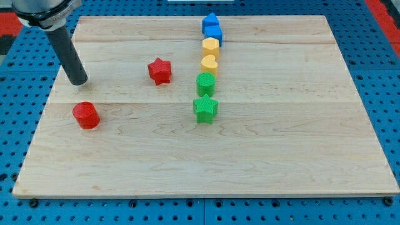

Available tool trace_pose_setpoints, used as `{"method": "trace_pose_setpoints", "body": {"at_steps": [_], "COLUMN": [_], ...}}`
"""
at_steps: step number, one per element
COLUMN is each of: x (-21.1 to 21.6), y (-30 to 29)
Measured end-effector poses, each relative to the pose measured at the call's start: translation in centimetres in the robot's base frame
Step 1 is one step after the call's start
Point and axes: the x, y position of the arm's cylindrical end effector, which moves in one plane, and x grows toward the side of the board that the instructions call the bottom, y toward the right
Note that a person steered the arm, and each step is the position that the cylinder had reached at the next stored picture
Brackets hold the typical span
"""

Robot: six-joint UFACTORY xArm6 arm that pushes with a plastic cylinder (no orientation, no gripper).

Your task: Push the red star towards the red circle

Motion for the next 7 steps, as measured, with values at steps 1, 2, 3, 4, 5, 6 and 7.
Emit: {"method": "trace_pose_setpoints", "body": {"at_steps": [1, 2, 3, 4, 5, 6, 7], "x": [0.0, -0.1, -1.7, -5.9, -8.1, -5.5, -1.1], "y": [0.0, 0.3, 2.6, 9.1, 16.8, 18.3, 15.2]}}
